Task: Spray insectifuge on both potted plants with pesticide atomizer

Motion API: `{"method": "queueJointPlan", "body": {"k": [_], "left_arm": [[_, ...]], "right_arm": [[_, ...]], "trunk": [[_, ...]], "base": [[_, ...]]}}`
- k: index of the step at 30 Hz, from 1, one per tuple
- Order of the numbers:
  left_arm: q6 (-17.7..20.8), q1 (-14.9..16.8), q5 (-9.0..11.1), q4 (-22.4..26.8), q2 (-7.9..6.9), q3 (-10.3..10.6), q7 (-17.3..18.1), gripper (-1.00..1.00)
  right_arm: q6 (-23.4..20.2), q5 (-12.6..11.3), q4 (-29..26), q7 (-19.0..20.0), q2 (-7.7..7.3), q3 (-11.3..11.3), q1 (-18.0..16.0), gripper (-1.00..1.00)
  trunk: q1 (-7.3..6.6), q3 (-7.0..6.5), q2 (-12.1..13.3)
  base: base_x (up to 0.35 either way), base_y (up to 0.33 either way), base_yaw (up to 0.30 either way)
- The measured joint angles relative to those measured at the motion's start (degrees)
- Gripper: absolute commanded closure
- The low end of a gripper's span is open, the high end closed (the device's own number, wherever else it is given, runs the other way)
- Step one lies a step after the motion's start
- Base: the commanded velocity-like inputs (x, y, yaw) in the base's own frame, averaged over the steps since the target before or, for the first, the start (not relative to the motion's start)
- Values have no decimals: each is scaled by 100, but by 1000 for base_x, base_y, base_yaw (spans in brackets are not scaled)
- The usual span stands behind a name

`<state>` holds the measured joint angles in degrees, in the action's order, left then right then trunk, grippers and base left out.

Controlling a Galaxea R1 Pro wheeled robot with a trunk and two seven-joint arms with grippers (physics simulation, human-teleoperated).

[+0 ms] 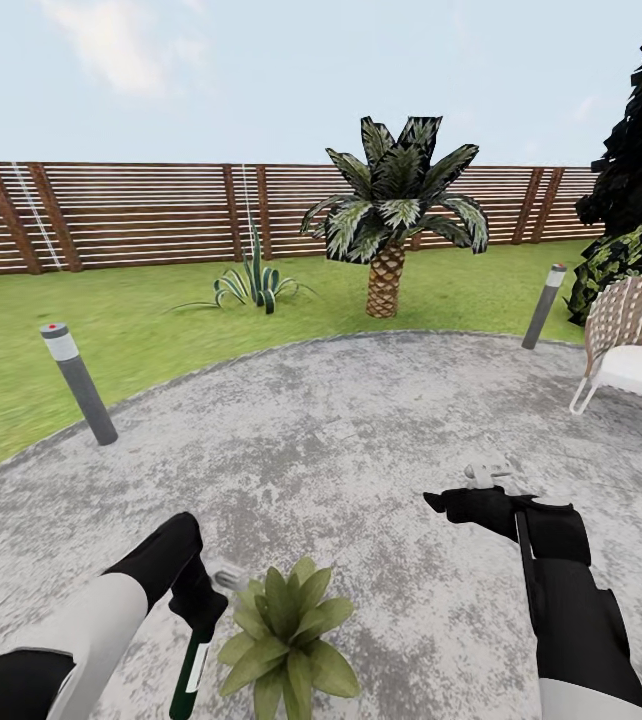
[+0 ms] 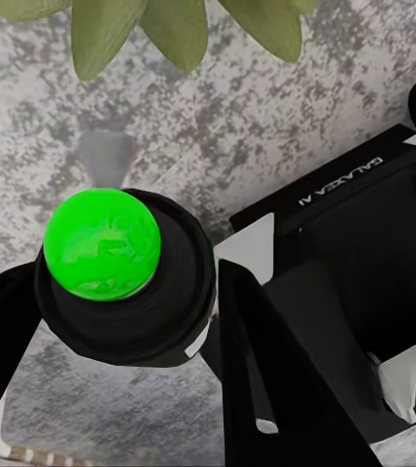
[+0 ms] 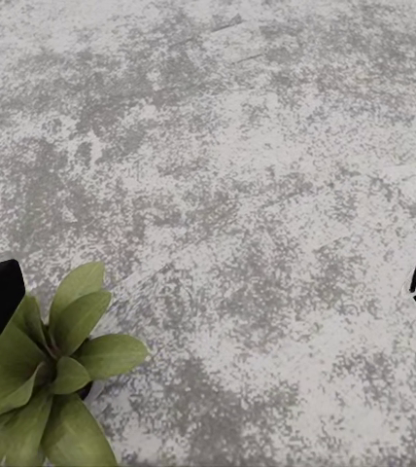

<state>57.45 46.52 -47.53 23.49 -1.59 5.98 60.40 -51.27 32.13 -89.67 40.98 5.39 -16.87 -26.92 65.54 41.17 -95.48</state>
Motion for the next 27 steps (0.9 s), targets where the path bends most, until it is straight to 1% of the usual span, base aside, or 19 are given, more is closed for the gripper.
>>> {"method": "queueJointPlan", "body": {"k": [5,14,23,27], "left_arm": [[-6,-83,-1,-2,18,2,-5,100],[-6,-111,6,-4,54,2,-5,100],[-7,-172,7,-5,43,5,-5,100],[-6,-192,4,-5,12,4,-5,100]], "right_arm": [[4,-1,0,0,3,22,0,-100],[6,-30,16,8,22,67,7,-100],[7,-37,32,24,20,91,0,-100],[6,-43,33,25,18,95,0,-100]], "trunk": [[0,0,0],[0,0,0],[0,0,0],[0,0,0]], "base": [[0,0,0],[0,0,0],[0,0,0],[0,0,0]]}}
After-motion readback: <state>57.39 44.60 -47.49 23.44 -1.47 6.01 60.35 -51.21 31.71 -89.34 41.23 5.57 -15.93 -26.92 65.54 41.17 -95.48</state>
